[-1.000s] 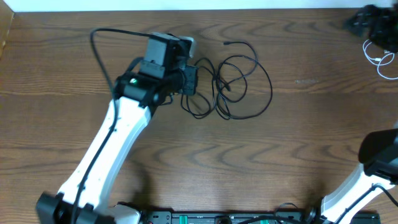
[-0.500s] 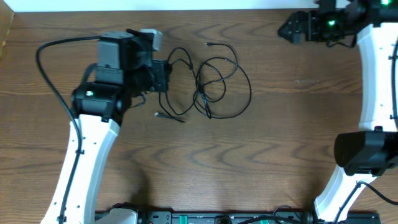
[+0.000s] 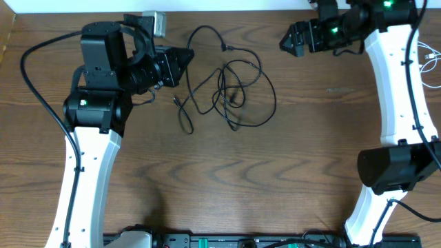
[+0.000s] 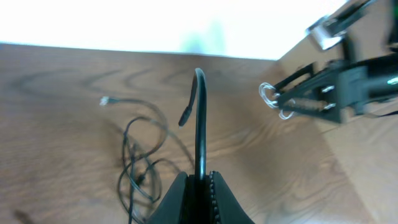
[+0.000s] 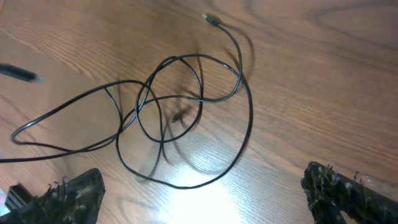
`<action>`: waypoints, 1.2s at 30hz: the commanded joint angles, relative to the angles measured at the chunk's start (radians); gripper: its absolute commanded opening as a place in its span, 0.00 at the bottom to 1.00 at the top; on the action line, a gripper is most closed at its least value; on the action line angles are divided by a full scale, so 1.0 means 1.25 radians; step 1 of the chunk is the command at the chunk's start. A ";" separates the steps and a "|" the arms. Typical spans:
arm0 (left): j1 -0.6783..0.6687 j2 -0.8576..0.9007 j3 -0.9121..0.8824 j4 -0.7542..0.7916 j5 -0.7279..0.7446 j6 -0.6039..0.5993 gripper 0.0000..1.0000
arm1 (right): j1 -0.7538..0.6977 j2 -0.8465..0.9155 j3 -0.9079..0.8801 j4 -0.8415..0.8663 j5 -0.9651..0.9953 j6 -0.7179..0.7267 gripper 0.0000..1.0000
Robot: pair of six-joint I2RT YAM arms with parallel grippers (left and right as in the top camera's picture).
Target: Untangle cables
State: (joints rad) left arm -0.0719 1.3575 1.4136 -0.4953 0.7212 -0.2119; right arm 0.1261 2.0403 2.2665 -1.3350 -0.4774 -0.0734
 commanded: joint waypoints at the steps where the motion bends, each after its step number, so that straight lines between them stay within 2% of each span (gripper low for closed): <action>1: 0.004 -0.028 0.026 0.042 0.045 -0.064 0.08 | 0.014 0.015 -0.005 -0.001 0.015 -0.008 0.99; 11: 0.033 -0.077 0.026 0.196 0.042 -0.118 0.07 | 0.016 0.017 -0.040 0.006 0.031 0.001 0.99; 18: 0.078 -0.110 0.026 0.435 0.042 -0.255 0.07 | 0.028 0.017 -0.100 0.048 0.009 0.002 0.99; 25: 0.094 -0.129 0.026 0.706 0.010 -0.446 0.07 | 0.064 0.017 -0.114 0.095 0.005 0.003 0.99; 29: 0.094 -0.136 0.026 0.742 -0.025 -0.505 0.07 | 0.080 0.017 -0.114 0.105 0.006 0.007 0.99; 36: 0.094 -0.135 0.026 0.732 -0.027 -0.506 0.07 | 0.102 0.017 -0.117 0.105 0.006 0.007 0.99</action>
State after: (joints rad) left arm 0.0395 1.1950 1.4223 0.4118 0.7029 -0.8158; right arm 0.2409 2.0552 2.1265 -1.2064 -0.4564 -0.0696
